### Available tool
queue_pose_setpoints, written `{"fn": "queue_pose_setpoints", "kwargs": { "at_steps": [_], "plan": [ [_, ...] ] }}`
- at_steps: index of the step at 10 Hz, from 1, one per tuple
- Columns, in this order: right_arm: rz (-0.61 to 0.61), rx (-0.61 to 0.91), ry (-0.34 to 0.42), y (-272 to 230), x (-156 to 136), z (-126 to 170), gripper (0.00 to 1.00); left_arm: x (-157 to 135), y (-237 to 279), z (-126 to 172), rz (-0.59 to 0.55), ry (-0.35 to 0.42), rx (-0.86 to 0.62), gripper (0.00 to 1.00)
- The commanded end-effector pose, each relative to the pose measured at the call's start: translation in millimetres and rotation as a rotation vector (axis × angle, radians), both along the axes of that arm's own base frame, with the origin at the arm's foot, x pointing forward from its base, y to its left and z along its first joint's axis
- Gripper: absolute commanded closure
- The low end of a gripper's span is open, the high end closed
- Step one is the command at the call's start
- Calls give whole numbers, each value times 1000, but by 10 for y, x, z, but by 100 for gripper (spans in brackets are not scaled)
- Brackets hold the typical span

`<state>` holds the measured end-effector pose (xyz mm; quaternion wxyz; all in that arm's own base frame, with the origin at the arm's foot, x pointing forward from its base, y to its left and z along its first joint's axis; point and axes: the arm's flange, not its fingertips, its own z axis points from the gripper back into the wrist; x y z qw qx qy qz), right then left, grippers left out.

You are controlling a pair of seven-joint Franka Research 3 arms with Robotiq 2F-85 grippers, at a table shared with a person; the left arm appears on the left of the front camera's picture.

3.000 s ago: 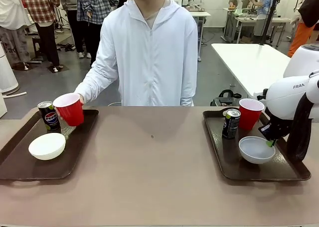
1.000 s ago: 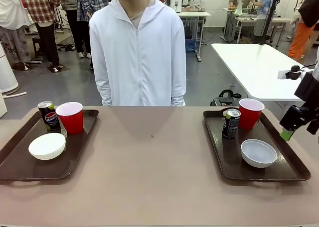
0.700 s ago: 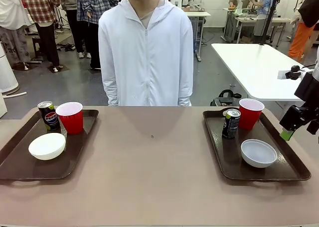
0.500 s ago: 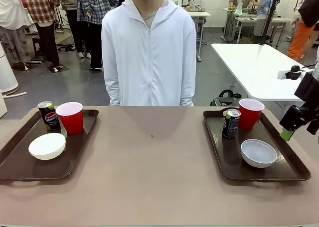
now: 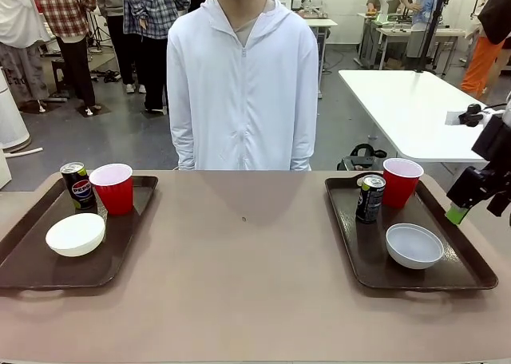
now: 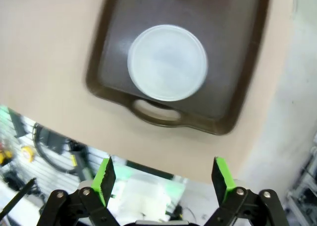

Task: Prepare tableware on both trays.
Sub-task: Pick up a Picnic Bowl from the table and place it on a Handle tray.

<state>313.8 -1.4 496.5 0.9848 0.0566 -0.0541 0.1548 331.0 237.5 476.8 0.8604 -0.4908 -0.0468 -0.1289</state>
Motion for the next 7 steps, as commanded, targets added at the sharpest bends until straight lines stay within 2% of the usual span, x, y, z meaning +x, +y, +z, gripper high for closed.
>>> {"fn": "queue_pose_setpoints", "kwargs": {
  "at_steps": [1, 3, 5, 7],
  "plan": [
    [41, 358, 12, -448, -263, 249, 0, -14, -4, 19, 1, -6, -1, 0],
    [-53, 561, -14, -1067, -260, 276, 0, -14, -4, 19, 1, -6, -1, 0],
    [-176, 671, -58, -1610, -89, 78, 0, -14, -4, 19, 1, -6, -1, 0],
    [-256, 681, -24, -1949, 72, -57, 0, -14, -4, 19, 1, -6, -1, 0]
  ]
}}
